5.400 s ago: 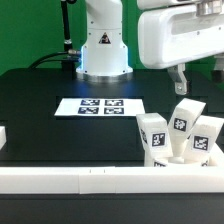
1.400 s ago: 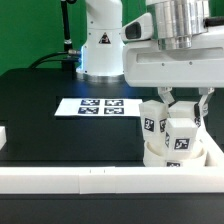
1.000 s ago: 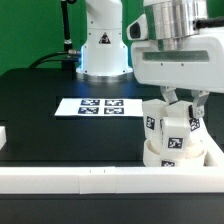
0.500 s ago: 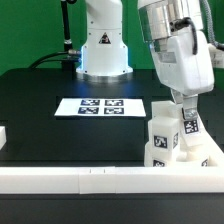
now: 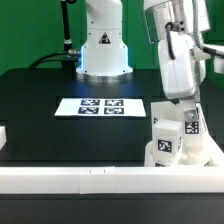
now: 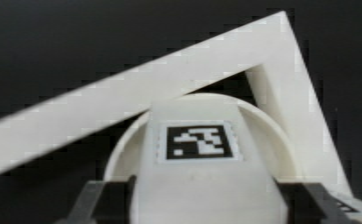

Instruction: Assemble stool

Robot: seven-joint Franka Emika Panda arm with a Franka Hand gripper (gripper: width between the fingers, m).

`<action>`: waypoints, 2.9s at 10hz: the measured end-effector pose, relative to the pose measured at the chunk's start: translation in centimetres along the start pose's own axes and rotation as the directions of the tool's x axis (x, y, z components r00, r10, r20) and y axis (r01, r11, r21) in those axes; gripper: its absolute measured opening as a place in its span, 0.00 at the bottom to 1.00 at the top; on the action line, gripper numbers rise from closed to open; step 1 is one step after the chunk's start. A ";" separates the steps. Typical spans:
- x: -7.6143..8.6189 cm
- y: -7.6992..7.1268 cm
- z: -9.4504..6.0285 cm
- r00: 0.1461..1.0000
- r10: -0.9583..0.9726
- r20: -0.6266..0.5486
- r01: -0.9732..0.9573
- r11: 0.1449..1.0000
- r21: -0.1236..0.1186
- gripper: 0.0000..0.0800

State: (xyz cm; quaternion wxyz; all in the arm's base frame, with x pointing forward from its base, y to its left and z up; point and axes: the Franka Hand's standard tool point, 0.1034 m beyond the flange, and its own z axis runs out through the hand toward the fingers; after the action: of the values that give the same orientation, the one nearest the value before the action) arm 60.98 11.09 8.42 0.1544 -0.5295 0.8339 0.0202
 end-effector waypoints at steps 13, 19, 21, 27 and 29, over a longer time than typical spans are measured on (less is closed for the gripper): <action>-2.0 0.6 -2.7 0.623 -0.778 0.084 0.782 0.623 -0.037 0.81; -2.9 1.5 -2.7 -0.088 -0.992 0.096 0.994 -0.094 -0.060 0.81; -2.7 1.3 -2.7 -0.203 -0.974 0.102 0.977 -0.209 -0.051 0.81; -2.9 1.0 -1.9 -0.794 -0.577 0.192 0.580 -0.813 -0.045 0.81; -2.7 0.9 -1.9 -0.823 -0.533 0.195 0.537 -0.843 -0.036 0.81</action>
Offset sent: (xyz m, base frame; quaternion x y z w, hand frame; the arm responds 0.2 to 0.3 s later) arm 0.0000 0.0000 0.0000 0.0000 0.0000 -0.0650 0.9979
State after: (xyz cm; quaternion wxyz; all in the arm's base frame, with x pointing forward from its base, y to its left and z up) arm 60.80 13.47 10.90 0.0185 -0.9596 -0.2755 -0.0536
